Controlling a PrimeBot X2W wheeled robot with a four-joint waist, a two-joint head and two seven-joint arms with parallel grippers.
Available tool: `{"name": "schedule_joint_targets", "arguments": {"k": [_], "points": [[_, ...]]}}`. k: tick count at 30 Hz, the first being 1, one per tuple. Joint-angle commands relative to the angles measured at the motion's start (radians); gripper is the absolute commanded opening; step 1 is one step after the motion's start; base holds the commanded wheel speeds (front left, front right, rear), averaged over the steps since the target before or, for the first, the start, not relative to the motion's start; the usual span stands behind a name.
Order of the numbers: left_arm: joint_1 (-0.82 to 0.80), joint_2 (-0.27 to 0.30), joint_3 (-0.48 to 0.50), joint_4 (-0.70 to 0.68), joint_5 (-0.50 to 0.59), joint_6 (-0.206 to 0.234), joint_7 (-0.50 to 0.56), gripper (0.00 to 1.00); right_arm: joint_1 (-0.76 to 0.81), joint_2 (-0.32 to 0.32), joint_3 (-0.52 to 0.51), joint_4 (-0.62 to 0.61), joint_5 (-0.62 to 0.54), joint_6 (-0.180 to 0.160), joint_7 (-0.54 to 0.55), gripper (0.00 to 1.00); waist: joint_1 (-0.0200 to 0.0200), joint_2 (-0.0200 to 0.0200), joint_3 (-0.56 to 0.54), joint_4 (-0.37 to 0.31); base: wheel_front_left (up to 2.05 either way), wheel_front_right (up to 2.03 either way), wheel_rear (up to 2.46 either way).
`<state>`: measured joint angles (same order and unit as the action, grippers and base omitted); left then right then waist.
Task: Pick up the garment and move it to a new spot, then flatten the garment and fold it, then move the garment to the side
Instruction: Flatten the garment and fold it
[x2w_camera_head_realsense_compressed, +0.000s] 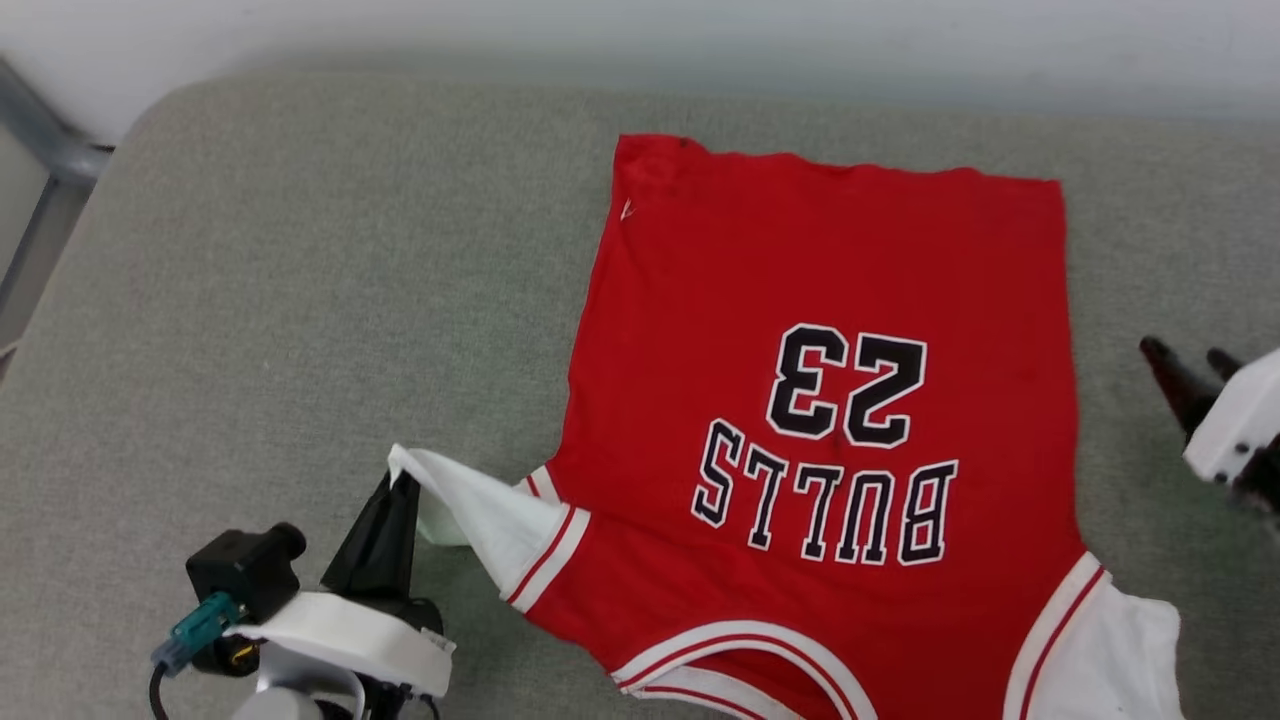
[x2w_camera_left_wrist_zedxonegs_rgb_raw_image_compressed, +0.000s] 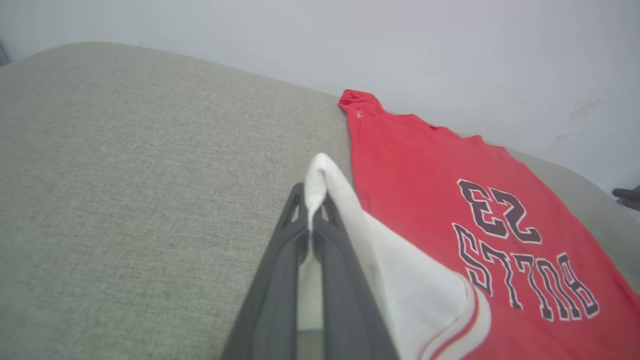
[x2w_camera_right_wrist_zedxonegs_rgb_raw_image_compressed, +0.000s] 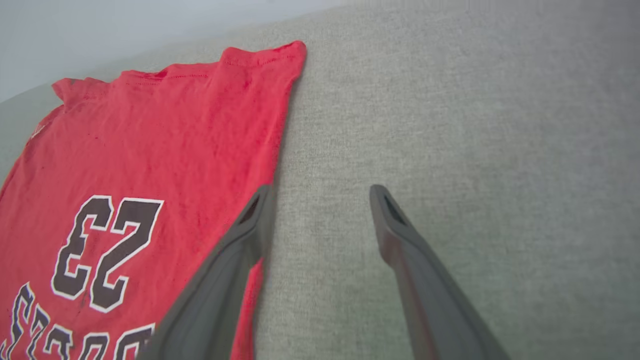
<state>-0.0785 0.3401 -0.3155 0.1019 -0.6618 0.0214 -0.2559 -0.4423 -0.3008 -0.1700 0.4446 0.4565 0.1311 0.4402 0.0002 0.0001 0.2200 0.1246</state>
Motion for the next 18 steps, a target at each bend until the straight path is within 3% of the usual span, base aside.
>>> {"name": "schedule_joint_targets", "arguments": {"k": [1,8,18], "points": [[-0.019,-0.004,0.002,-0.007,0.005,-0.003,-0.005,0.0,-0.041,-0.015,0.0,0.01,-0.004,-0.001,0.014,1.0,-0.0002,-0.0001,0.066,0.044,0.0,0.0,0.0],[-0.098,-0.044,-0.015,-0.046,0.036,-0.039,-0.009,0.0,-0.296,-0.087,0.018,0.108,-0.049,-0.001,0.18,1.0,-0.0002,-0.0001,0.189,0.126,0.0,0.0,0.0],[-0.159,-0.14,0.017,-0.067,0.087,-0.095,-0.011,0.0,-0.518,-0.129,0.016,0.185,-0.145,-0.001,0.29,1.0,-0.0002,-0.0001,0.31,0.211,0.0,0.0,0.0]]}}
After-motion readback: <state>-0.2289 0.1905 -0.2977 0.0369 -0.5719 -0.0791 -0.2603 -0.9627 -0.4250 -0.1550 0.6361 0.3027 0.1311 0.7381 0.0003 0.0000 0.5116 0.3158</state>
